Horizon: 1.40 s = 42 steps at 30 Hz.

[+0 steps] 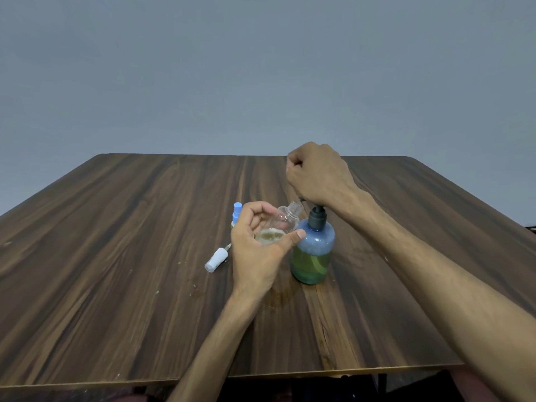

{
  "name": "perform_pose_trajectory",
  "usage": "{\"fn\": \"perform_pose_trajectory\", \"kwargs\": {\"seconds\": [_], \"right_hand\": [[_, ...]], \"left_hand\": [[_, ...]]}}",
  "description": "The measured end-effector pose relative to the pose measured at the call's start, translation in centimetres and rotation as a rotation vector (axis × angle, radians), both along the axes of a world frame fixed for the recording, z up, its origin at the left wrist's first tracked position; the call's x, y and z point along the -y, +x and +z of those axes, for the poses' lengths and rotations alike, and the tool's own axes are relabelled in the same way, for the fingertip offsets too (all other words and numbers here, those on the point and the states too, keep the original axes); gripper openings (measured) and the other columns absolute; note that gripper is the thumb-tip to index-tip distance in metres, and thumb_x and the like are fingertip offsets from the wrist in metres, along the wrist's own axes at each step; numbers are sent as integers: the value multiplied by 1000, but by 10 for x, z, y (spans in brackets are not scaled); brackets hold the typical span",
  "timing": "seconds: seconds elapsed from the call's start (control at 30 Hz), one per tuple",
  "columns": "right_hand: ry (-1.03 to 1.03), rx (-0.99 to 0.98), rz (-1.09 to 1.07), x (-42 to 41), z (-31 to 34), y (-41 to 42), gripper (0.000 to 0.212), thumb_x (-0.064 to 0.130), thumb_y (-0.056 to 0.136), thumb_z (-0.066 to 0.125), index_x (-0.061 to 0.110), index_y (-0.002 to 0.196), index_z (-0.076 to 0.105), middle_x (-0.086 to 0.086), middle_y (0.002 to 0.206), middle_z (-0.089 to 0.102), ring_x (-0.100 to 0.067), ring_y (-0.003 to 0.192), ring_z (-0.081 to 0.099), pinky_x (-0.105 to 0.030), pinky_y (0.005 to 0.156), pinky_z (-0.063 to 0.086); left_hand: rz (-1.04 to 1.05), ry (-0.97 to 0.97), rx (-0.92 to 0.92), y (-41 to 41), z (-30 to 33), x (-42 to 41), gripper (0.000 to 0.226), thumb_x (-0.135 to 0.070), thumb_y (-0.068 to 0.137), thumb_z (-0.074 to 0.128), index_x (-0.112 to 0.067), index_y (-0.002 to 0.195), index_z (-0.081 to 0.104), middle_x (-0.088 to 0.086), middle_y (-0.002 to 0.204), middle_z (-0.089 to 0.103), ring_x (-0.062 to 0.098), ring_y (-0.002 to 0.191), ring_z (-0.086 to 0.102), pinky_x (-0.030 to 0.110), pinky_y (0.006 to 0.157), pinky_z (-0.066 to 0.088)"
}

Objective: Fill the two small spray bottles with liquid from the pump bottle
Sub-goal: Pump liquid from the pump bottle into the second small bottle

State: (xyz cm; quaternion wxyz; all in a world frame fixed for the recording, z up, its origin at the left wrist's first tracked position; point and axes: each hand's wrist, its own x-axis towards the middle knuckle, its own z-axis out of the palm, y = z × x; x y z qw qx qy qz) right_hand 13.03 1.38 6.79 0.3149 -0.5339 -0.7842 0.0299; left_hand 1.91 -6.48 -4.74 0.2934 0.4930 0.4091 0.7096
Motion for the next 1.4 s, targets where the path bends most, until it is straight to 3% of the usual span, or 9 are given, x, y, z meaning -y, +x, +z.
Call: {"fn": "perform_pose_trajectory", "kwargs": {"seconds": [0.3,0.47,0.57,0.7,0.83,0.97,1.1,1.27,1.4], "right_hand": [[-18,-8,-31,2,-2,2,20,8,77,45,14,59,50,-3,54,53,-21,54,40,-29,52,35],[-55,60,-31,5,-4,0,25,9,80,47,15,55,41,-2,52,49,-20,53,38,-31,52,32],[-30,5,-28,2,0,1,19,9,76,44,15,59,47,-12,57,60,-22,56,42,-32,54,40],[-129,58,-25,4,-5,0,17,10,79,46,12,63,52,-4,59,53,-23,59,42,-33,56,41],[-92,9,-25,0,0,2,23,12,74,43,-1,74,63,-15,71,73,-21,60,50,-41,66,57],[-139,50,-37,4,-5,0,19,11,78,45,13,61,52,-12,64,64,-25,62,47,-35,57,43],[-67,15,-40,4,-1,2,18,11,76,44,6,65,57,-16,70,71,-24,61,49,-37,61,51],[-139,91,-20,4,-5,-2,22,12,81,47,16,60,47,-3,57,51,-23,57,43,-32,53,35],[-87,54,-23,2,-1,0,18,12,78,46,16,61,53,-11,61,63,-25,60,47,-31,55,38]], "left_hand": [[-1,4,2,0,0,0,52,9,66,95,-15,98,63,-9,87,75,14,89,74,29,83,60],[-4,-11,18,0,-1,0,51,6,65,96,-14,100,63,-4,90,75,17,90,75,33,84,61],[-7,-11,10,0,-1,0,50,12,67,93,-11,100,63,-10,87,74,13,88,74,28,83,60],[-5,-25,19,0,-2,-1,51,10,67,94,-10,101,63,-8,89,74,13,88,74,29,82,60],[-6,-15,8,0,-2,-1,51,10,67,94,-12,100,63,-12,87,74,11,87,73,28,82,60],[3,-17,21,-1,-3,-2,53,2,64,98,-12,102,63,-2,92,74,18,90,74,35,83,61],[17,-8,19,0,-1,0,50,-7,62,95,-13,100,63,-4,93,74,18,91,74,34,84,62],[17,-19,5,-1,-1,0,50,-5,63,96,-16,100,63,-5,92,74,18,91,74,37,85,62],[13,-25,18,0,-2,0,51,1,63,96,-14,99,63,-1,93,74,16,91,74,35,86,61]]}}
